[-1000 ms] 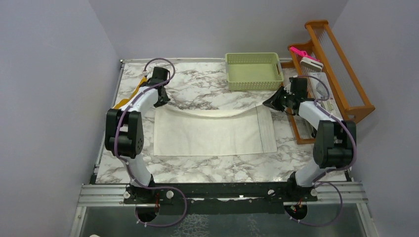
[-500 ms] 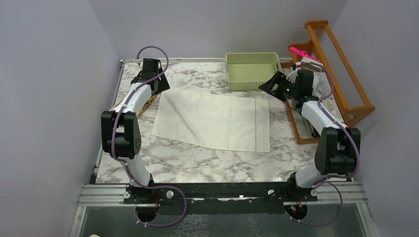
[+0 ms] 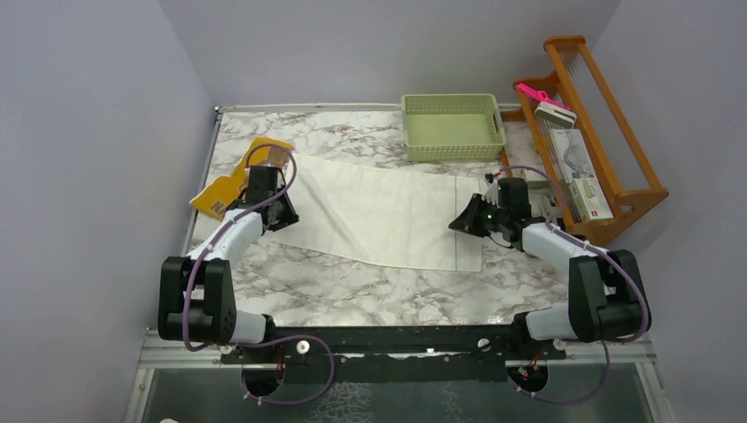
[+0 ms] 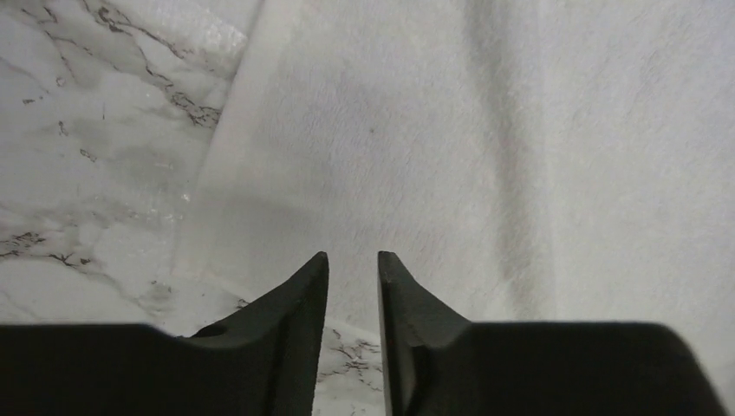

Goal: Roll the towels
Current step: Flatten out the towel at the center of the board.

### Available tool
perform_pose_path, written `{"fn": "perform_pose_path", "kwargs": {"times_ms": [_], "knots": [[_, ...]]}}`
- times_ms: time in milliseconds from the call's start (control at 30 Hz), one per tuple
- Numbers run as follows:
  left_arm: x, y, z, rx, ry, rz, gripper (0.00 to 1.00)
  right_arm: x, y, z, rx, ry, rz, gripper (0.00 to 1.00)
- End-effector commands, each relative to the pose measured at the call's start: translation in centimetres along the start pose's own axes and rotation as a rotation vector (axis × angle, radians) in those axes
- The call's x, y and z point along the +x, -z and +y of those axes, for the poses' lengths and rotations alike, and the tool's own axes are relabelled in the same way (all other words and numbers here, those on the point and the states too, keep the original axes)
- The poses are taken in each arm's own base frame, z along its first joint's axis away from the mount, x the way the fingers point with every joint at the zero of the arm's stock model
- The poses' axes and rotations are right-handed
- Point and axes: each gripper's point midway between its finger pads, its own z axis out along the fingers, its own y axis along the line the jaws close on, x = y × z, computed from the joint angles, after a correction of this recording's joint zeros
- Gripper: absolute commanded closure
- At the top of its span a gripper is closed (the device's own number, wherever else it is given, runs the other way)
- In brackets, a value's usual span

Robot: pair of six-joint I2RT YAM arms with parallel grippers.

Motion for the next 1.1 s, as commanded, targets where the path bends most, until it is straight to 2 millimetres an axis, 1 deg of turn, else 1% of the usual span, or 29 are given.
{"fn": "perform_pose_path", "kwargs": {"times_ms": [0, 67, 167, 200, 300, 400, 533, 733, 833, 933, 1000, 1067], "knots": [[1.8, -0.3, 0.0, 0.033, 0.057, 0.022, 0.75, 2.3, 0.8, -0.9, 0.025, -0.077, 0.017, 0.91], [3.1, -0.9, 1.0, -0.003, 0.079, 0.042, 0.80, 3.4, 1.3, -1.8, 0.076, -0.114, 0.030, 0.91], [4.7, -1.7, 1.8, -0.034, 0.117, 0.077, 0.83, 5.0, 1.6, -3.5, 0.155, -0.182, 0.039, 0.90], [5.3, -2.0, 2.2, -0.048, 0.128, 0.092, 0.85, 5.4, 1.7, -3.9, 0.172, -0.199, 0.048, 0.89], [7.1, -2.3, 3.0, -0.074, 0.162, 0.130, 0.92, 6.0, 1.6, -4.3, 0.189, -0.236, 0.080, 0.85], [8.6, -1.8, 3.2, -0.066, 0.213, 0.144, 0.94, 6.2, 1.6, -4.9, 0.210, -0.278, 0.091, 0.84], [10.3, -0.7, 3.5, -0.046, 0.283, 0.143, 0.94, 6.4, 1.8, -6.8, 0.263, -0.329, 0.104, 0.84], [13.3, 0.8, 4.4, -0.049, 0.388, 0.159, 0.96, 5.8, 2.5, -9.0, 0.329, -0.385, 0.097, 0.83], [13.4, 1.6, 5.2, -0.072, 0.405, 0.119, 0.96, 5.2, 3.1, -9.5, 0.356, -0.389, 0.078, 0.83], [12.4, 2.1, 5.8, -0.103, 0.398, 0.068, 0.95, 4.5, 3.9, -9.7, 0.382, -0.372, 0.046, 0.82], [11.1, 2.6, 5.3, -0.095, 0.394, 0.039, 0.95, 4.0, 4.5, -10.0, 0.414, -0.361, 0.017, 0.80], [9.1, 3.3, 4.2, -0.051, 0.389, -0.012, 0.95, 3.1, 5.1, -9.9, 0.429, -0.346, -0.006, 0.79]]}}
